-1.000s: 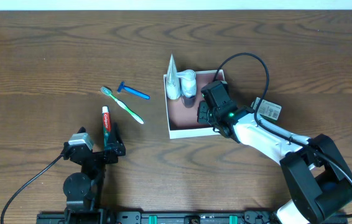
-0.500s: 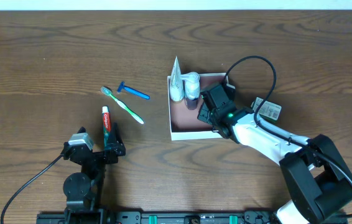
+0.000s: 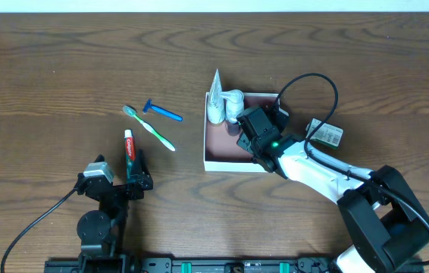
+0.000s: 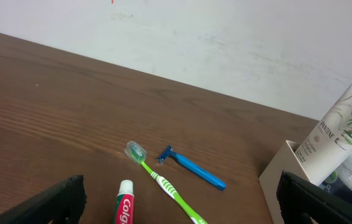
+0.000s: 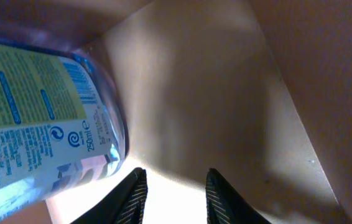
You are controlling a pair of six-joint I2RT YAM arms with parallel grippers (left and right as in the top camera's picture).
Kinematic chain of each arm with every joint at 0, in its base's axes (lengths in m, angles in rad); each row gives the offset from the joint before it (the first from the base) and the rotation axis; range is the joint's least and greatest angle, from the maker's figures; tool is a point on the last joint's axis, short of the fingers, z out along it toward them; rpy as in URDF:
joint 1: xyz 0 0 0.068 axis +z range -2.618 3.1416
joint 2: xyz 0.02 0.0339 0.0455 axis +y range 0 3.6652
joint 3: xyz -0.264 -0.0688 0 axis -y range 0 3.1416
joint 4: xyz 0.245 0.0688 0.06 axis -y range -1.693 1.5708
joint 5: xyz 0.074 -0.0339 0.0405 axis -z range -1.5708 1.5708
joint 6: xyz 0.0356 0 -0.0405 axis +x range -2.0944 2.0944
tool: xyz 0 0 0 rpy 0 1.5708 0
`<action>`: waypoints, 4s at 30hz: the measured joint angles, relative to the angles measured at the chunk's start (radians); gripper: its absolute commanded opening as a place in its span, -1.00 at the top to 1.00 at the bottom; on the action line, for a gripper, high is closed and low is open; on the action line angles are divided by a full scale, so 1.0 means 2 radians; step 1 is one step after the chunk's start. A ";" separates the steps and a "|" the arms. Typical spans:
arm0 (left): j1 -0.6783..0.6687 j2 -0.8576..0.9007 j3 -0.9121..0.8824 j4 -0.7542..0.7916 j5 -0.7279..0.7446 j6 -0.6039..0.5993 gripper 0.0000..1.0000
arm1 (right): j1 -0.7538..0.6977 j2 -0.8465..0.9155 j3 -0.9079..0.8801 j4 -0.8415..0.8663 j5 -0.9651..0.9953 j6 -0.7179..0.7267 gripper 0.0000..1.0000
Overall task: Pack container
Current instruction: 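Lower the bottle into the box and adjust it next to the tube, then open the right gripper, withdraw, and move to the soap bar, then grasp the green-and-white soap bar with the right gripper and lift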
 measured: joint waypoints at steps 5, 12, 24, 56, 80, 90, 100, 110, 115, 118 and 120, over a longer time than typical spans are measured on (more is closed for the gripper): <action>0.000 0.000 0.000 0.000 0.000 0.000 -0.96 | 0.000 0.000 0.000 0.019 0.003 -0.013 0.34; 0.000 0.000 0.000 0.000 0.000 0.000 -0.96 | -0.001 0.000 0.012 0.025 -0.008 -0.059 0.29; 0.000 0.000 0.000 0.000 0.000 0.000 -0.96 | -0.001 -0.038 0.037 -0.034 -0.025 -0.080 0.29; 0.000 0.000 0.000 0.000 0.000 0.000 -0.96 | -0.132 -0.366 0.044 -0.323 0.051 -0.262 -0.77; 0.000 0.000 0.000 0.000 0.000 0.000 -0.96 | -0.251 -0.055 0.044 -0.194 -0.009 -0.363 -0.99; 0.000 0.000 0.000 0.000 0.000 0.000 -0.96 | -0.266 -0.015 0.044 -0.134 -0.029 -0.385 -0.98; 0.000 0.000 0.000 0.000 0.000 0.000 -0.96 | -0.272 0.008 0.045 -0.119 -0.036 -0.400 -0.86; 0.000 0.000 0.000 0.000 0.000 0.000 -0.96 | -0.272 0.009 0.046 -0.119 -0.034 -0.403 -0.73; 0.000 0.000 0.000 0.000 0.000 0.000 -0.96 | -0.272 0.009 0.043 -0.115 -0.034 -0.406 -0.85; 0.000 0.000 0.000 0.000 0.000 0.000 -0.96 | -0.272 0.009 0.038 -0.114 -0.035 -0.409 -0.91; 0.000 0.000 0.000 0.000 0.000 0.000 -0.96 | -0.272 0.009 0.036 -0.117 -0.036 -0.410 -0.93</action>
